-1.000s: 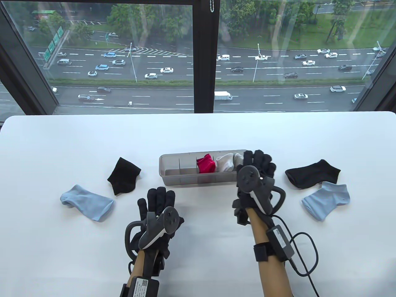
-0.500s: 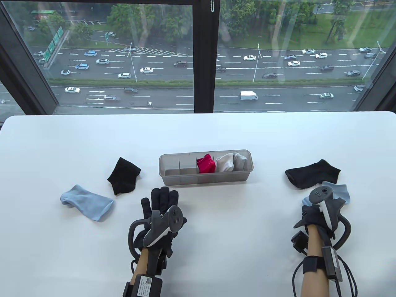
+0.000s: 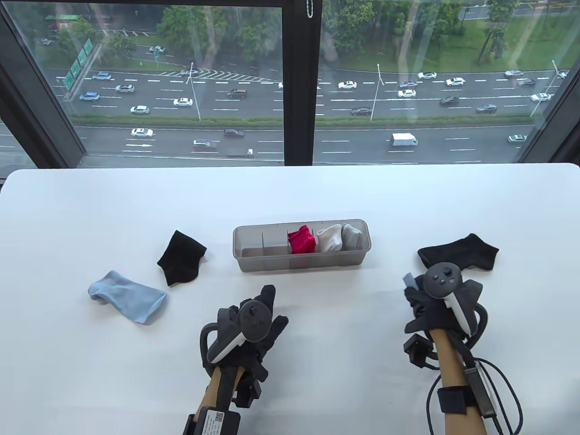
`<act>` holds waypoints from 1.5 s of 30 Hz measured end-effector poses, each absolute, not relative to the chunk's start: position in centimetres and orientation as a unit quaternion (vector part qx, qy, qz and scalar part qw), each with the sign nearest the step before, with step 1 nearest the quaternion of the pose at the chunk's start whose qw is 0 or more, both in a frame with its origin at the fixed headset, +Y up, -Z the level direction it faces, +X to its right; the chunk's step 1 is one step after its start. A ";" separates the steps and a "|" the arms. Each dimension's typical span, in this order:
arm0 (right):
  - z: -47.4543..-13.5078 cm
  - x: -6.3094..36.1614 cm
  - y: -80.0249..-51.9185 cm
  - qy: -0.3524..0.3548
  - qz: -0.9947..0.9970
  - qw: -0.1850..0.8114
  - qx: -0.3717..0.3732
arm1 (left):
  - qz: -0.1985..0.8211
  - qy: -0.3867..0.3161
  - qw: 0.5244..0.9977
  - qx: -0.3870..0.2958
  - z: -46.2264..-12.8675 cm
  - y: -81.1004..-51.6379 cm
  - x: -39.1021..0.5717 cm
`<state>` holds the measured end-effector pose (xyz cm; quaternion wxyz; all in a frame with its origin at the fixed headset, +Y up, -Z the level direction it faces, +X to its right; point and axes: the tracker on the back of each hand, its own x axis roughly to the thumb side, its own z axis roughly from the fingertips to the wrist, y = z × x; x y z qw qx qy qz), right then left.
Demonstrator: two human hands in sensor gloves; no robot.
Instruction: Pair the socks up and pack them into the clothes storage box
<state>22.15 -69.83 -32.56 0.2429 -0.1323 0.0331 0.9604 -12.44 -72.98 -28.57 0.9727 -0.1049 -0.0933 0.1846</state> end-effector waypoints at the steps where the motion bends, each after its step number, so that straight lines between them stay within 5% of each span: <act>1: -32.2 20.6 -69.7 0.022 0.958 0.262 -0.110 | 0.201 -0.099 0.969 -0.105 -28.5 -73.0 -12.4; 9: -28.2 6.4 -72.6 -0.001 0.928 0.351 0.125 | 0.429 -0.154 0.868 -0.197 -28.7 -74.9 -12.6; 12: -27.7 5.7 -73.1 0.019 0.912 0.372 0.174 | 0.439 -0.136 0.871 -0.172 -28.7 -75.0 -13.1; 14: -28.2 6.4 -73.4 0.114 0.889 0.383 0.223 | 0.435 -0.130 0.878 -0.151 -29.0 -74.9 -13.5; 19: -28.9 9.8 -73.6 0.022 0.886 0.434 0.158 | 0.398 -0.104 0.907 -0.086 -28.7 -73.9 -12.8; 25: -30.3 12.2 -74.1 0.222 0.862 0.387 0.242 | 0.368 -0.208 0.898 -0.122 -27.9 -72.9 -11.2; 28: -30.5 11.8 -74.7 0.210 0.871 0.380 0.229 | 0.367 -0.214 0.901 -0.089 -27.6 -72.3 -10.7; 31: -31.0 12.4 -74.4 0.156 0.889 0.389 0.186 | 0.379 -0.160 0.908 -0.082 -27.9 -72.4 -12.0; 39: -32.0 15.0 -74.2 0.148 0.927 0.320 0.130 | 0.430 -0.067 0.898 -0.073 -29.2 -72.9 -15.7; 45: -32.1 15.8 -74.0 0.122 0.925 0.346 0.100 | 0.280 0.017 0.960 -0.012 -28.9 -72.8 -15.7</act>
